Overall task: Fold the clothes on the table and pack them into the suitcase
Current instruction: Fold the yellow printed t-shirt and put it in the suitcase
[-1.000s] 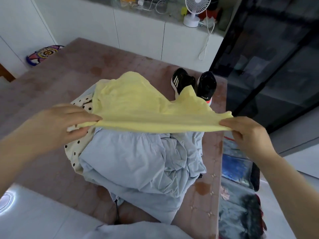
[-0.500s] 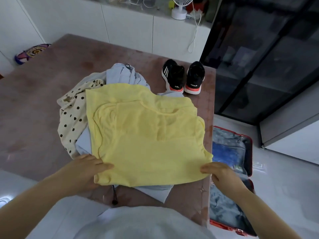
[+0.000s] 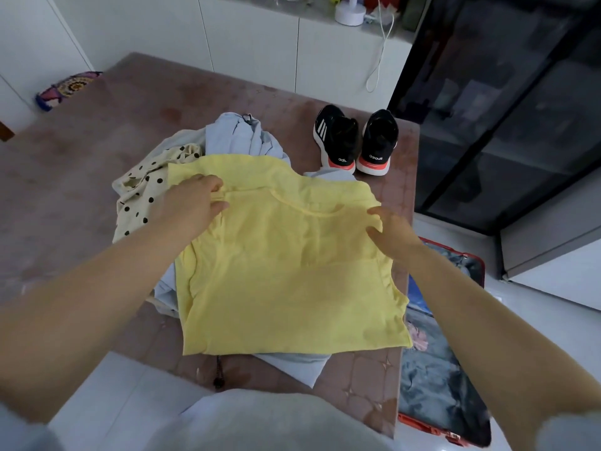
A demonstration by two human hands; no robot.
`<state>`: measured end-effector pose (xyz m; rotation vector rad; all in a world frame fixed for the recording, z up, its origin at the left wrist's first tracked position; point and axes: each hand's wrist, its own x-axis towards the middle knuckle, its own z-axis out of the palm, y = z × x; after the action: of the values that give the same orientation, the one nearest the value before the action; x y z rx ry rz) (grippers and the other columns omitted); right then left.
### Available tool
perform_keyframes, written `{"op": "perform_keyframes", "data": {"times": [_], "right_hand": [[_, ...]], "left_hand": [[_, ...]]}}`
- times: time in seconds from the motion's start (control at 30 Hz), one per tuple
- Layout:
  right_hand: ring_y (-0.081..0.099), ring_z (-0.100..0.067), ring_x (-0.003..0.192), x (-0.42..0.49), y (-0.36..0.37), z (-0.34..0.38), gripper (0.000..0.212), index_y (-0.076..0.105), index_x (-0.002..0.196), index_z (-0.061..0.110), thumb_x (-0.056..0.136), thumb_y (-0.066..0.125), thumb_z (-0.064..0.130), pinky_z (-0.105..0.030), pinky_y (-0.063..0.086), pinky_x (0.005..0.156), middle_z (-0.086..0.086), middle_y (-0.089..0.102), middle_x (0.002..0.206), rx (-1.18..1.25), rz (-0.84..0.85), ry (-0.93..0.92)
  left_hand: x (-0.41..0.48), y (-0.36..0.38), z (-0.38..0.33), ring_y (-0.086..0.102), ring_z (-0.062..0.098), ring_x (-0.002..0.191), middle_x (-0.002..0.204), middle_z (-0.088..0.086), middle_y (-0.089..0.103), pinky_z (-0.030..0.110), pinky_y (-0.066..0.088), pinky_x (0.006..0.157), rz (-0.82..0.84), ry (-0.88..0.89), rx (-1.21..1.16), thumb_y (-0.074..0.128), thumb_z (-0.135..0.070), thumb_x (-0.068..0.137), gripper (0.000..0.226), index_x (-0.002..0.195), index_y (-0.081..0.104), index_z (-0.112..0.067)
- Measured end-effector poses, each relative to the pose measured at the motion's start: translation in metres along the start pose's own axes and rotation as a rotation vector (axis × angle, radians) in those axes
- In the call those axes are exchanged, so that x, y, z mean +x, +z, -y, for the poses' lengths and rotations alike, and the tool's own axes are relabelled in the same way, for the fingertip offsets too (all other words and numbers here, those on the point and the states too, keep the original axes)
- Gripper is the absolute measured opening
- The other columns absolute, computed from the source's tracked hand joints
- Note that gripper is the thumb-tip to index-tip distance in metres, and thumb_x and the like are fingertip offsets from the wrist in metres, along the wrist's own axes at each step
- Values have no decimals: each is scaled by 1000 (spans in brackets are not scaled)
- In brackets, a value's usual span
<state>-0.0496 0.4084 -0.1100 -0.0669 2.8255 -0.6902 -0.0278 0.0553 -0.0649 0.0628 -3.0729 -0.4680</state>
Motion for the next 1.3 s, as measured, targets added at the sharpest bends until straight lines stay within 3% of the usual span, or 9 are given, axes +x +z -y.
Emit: {"op": "perform_keyframes", "data": {"times": [0.13,0.3,0.5,0.6,0.7,0.87,0.97,1.13,1.3], "right_hand": [[46,-29,121,27,-3,-2,40,45,133,17,94,49,26,-42,37,104,-6,52,132,-65,-6,72],[56,-24,103,38,-4,-10,22,68,103,22,90,55,35,-40,25,107,0,70,100,-262,-65,-38],[54,-29,92,39,-43,7,21,62,101,3,93,54,22,-29,33,80,-6,61,88,30,-169,-182],[54,-30,80,58,-55,32,18,60,98,3,93,53,19,-33,38,82,-13,62,81,59,-262,-241],[53,-29,93,74,-47,51,19,61,107,9,92,52,18,-39,31,102,-10,67,94,0,-343,-177],[39,-34,123,51,5,60,46,48,130,14,85,58,21,-40,19,110,-13,47,131,-226,-121,-151],[42,-34,124,5,41,50,53,51,129,16,85,39,44,-47,17,113,-11,48,131,-225,-72,-265],[23,-29,138,-43,65,9,86,26,146,26,76,5,71,-43,7,116,-5,28,151,-187,42,-41],[41,-35,121,-92,70,-6,64,42,135,15,85,46,53,-44,31,103,-12,43,134,32,-92,149]], "left_hand": [[0,-4,-4,59,25,98,106,7,65,30,42,81,-48,-30,-172,65,-17,85,22,106,64,-10],[-11,-34,7,57,12,79,89,-1,66,13,37,66,-90,-88,-296,68,-17,82,12,94,71,-13],[-13,-70,20,53,-10,61,64,-20,63,0,35,53,-135,-97,-392,70,-19,80,13,77,66,-31],[5,-79,26,55,3,63,76,-4,68,5,36,58,-230,-142,-382,68,-23,82,9,90,70,-22],[28,-70,27,57,7,72,87,5,67,15,39,66,-253,-136,-251,62,-18,85,15,98,69,-15],[16,-23,10,45,39,114,125,15,54,48,30,96,-173,-3,137,52,-23,87,37,124,55,-15],[-14,12,-1,44,33,118,129,8,55,43,21,100,-87,217,264,36,-41,86,49,127,52,-20],[-27,49,19,31,30,134,145,6,41,38,-8,114,116,243,451,16,-57,92,62,141,36,-25],[-34,50,-11,37,34,130,140,9,47,39,-10,112,63,283,353,29,-50,86,58,136,42,-23]]}}
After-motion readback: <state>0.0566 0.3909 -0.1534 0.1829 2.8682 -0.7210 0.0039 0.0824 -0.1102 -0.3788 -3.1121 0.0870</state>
